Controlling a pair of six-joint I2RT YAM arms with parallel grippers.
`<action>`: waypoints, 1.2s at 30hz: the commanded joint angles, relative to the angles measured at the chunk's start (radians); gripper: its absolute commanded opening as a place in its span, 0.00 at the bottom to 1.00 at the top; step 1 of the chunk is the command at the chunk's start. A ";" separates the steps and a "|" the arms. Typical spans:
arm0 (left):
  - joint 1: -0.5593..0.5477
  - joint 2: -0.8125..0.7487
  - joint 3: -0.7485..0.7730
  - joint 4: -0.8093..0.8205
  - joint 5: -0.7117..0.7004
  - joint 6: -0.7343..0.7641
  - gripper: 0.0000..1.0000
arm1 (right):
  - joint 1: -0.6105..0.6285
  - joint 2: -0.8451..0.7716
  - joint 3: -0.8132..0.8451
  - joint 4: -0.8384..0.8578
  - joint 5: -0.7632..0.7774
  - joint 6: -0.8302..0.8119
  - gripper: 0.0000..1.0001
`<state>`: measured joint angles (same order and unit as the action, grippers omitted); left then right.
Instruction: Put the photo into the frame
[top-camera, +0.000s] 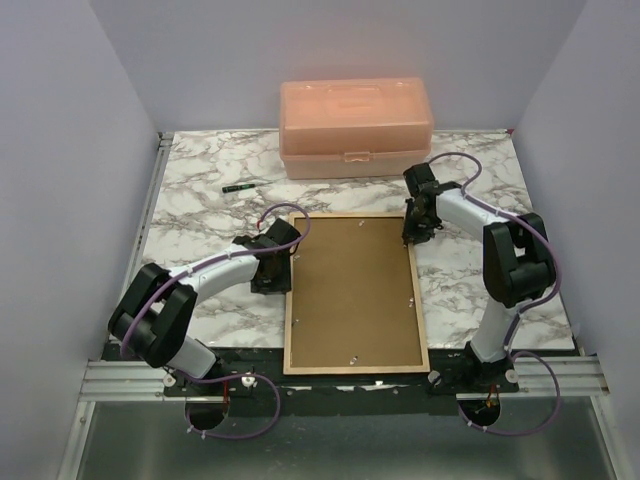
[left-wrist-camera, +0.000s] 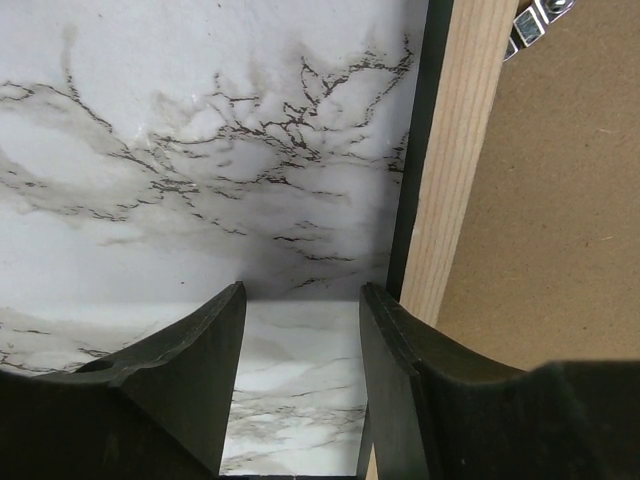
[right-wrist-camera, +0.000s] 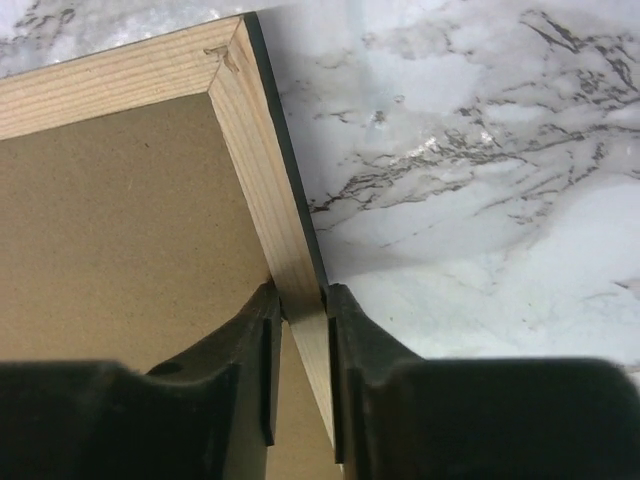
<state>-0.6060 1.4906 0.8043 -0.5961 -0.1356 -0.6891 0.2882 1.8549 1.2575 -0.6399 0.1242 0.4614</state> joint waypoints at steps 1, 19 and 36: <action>-0.027 0.010 -0.039 0.062 0.087 -0.046 0.50 | 0.009 -0.062 -0.020 -0.035 0.116 0.016 0.40; -0.100 -0.112 -0.120 0.072 0.158 -0.111 0.50 | 0.012 -0.335 -0.237 -0.063 -0.147 0.085 0.93; -0.223 -0.200 -0.209 0.153 0.257 -0.226 0.50 | 0.101 -0.350 -0.378 -0.066 -0.127 0.148 0.84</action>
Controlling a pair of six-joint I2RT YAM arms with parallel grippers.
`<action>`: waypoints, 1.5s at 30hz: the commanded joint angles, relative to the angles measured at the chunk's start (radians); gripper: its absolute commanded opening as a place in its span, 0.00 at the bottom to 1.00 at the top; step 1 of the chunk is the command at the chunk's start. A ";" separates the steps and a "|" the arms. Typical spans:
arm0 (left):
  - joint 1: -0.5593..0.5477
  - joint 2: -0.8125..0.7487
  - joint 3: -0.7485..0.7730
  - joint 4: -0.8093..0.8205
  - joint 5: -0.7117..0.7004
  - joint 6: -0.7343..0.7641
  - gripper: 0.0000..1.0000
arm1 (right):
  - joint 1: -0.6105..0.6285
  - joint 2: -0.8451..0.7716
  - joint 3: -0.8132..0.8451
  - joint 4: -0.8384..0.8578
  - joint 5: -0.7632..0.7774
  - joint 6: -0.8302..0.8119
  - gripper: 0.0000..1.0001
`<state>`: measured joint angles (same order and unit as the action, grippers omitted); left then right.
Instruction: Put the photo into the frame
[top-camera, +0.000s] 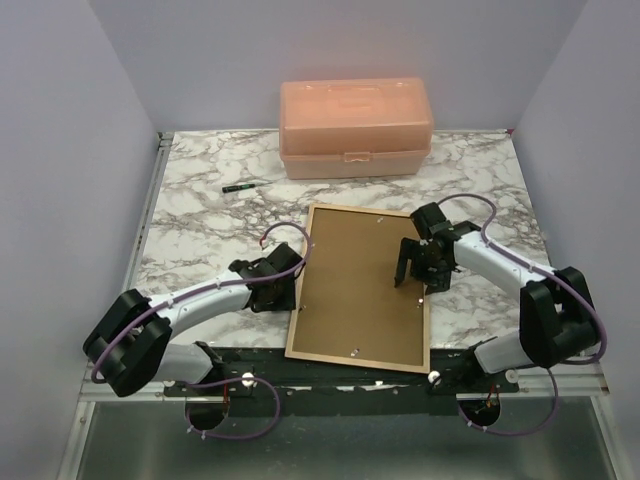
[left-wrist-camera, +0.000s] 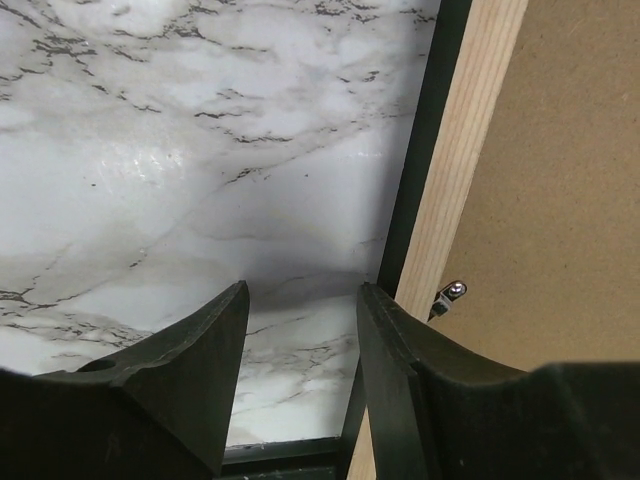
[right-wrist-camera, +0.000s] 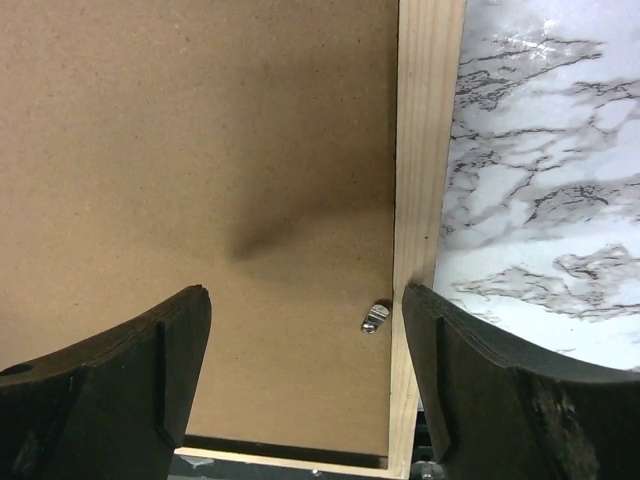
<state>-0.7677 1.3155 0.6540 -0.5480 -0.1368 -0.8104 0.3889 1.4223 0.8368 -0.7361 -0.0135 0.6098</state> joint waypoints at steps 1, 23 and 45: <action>-0.068 -0.037 -0.066 0.108 0.264 -0.115 0.50 | 0.001 0.109 0.063 0.035 0.010 -0.006 0.84; -0.151 -0.500 -0.185 -0.049 0.201 -0.257 0.50 | 0.185 0.402 0.486 0.057 0.089 -0.020 0.90; 0.085 0.190 0.235 0.008 0.128 0.069 0.49 | -0.158 -0.084 -0.078 0.116 -0.051 0.042 0.95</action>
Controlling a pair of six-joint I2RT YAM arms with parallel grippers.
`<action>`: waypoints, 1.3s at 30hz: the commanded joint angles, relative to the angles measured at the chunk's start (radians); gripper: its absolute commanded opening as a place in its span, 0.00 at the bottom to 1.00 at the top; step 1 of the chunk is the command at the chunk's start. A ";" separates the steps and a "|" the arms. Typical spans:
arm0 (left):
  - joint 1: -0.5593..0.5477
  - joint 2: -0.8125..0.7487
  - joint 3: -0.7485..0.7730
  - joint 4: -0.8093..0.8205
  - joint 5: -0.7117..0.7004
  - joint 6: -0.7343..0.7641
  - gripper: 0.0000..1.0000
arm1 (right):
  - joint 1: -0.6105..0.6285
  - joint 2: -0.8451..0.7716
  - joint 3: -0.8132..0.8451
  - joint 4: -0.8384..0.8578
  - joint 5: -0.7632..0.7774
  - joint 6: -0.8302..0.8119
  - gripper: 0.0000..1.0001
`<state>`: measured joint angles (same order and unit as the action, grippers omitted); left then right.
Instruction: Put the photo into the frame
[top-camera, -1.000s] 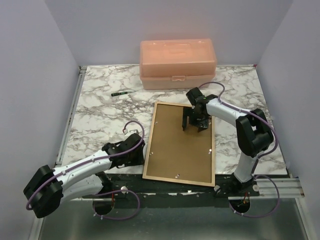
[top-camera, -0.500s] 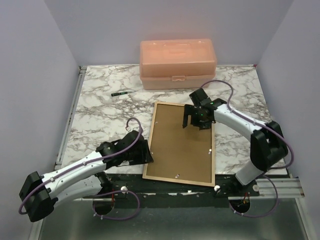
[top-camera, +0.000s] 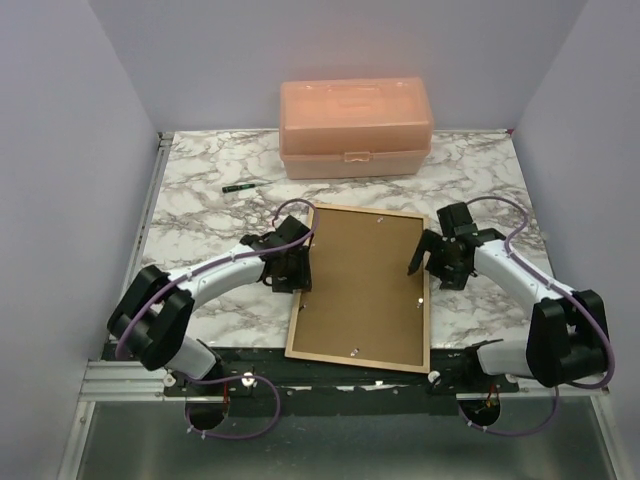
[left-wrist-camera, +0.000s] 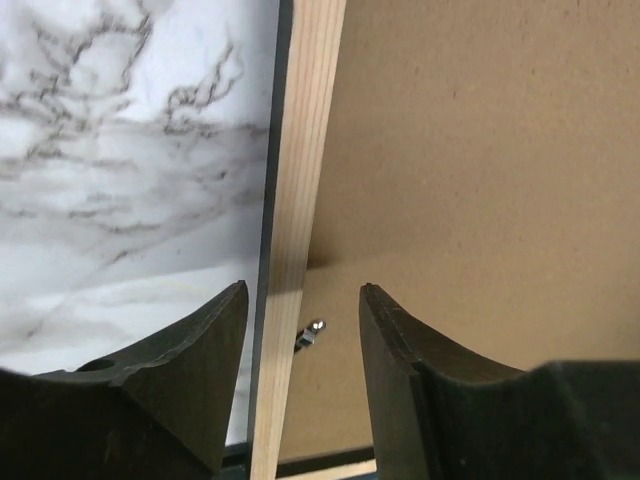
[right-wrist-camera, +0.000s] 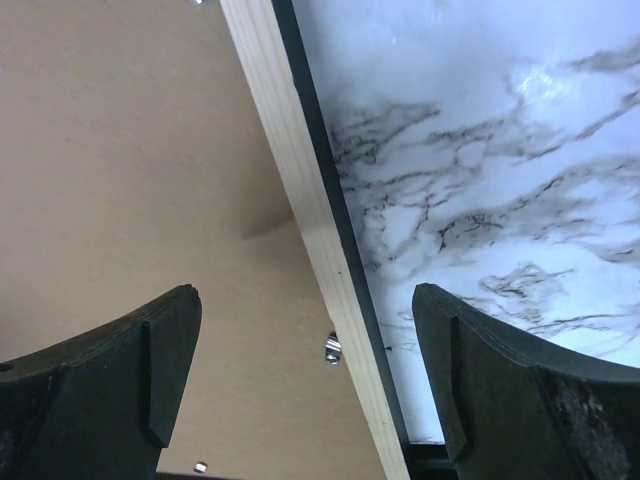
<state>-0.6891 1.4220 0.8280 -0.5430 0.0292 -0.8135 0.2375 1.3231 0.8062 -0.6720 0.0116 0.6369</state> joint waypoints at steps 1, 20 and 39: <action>0.007 0.104 0.067 0.011 -0.031 0.074 0.47 | -0.006 0.031 -0.055 0.068 -0.090 0.013 0.95; 0.005 -0.092 -0.144 0.125 0.142 -0.069 0.07 | 0.096 0.399 0.250 0.126 -0.315 -0.056 0.90; -0.139 -0.363 -0.306 0.001 0.042 -0.276 0.52 | 0.247 0.402 0.360 -0.020 0.089 -0.044 0.95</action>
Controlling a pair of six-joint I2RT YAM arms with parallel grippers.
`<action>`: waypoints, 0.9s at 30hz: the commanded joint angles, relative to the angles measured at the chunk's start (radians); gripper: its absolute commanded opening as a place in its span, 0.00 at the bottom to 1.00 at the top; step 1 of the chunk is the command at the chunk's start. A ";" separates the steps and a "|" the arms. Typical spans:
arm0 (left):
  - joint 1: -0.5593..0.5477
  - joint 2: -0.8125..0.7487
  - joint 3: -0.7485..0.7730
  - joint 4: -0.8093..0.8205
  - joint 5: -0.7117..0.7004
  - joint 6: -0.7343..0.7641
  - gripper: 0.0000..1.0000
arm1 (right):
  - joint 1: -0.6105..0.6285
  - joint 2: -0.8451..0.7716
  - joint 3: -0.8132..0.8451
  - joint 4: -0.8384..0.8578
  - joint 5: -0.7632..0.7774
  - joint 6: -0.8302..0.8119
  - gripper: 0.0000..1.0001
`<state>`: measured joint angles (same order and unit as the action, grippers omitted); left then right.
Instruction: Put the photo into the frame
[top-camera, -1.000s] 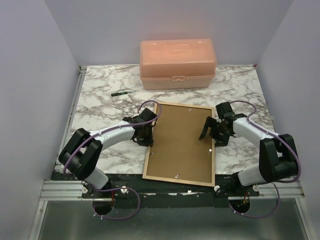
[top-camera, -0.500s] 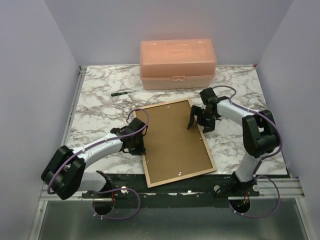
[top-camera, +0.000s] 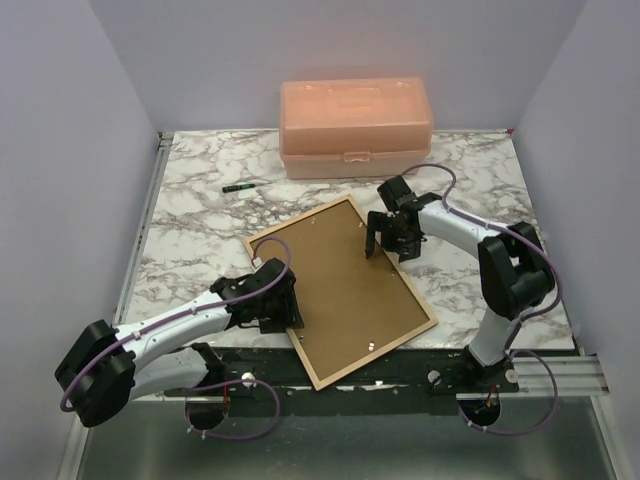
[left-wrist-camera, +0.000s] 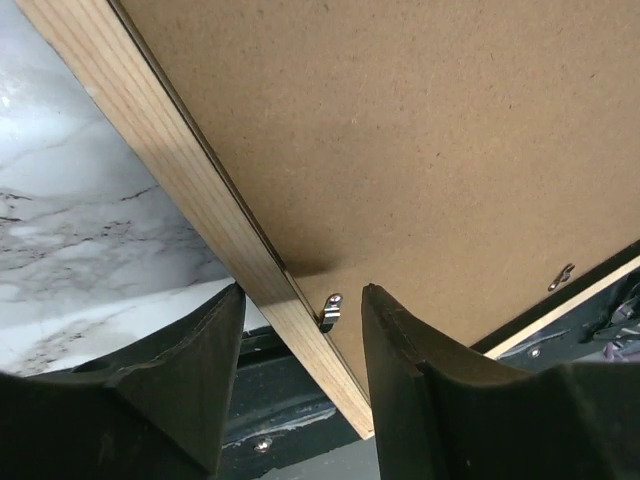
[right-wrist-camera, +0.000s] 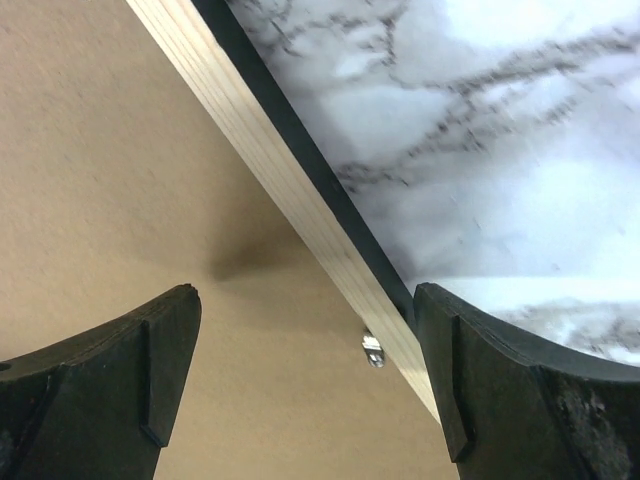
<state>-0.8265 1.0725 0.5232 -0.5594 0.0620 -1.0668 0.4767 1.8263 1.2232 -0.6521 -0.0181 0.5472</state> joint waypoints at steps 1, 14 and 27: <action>-0.003 -0.008 0.003 0.012 0.005 -0.016 0.53 | 0.008 -0.125 -0.075 -0.040 0.132 0.052 0.95; -0.008 0.038 -0.022 0.049 0.004 -0.007 0.52 | 0.008 -0.141 -0.203 0.011 0.173 0.093 0.71; -0.009 0.050 -0.031 0.051 0.001 -0.015 0.52 | 0.010 -0.127 -0.216 -0.002 0.244 0.089 0.28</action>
<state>-0.8272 1.1095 0.4995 -0.5129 0.0635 -1.0748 0.4786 1.6737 1.0267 -0.6460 0.1432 0.6209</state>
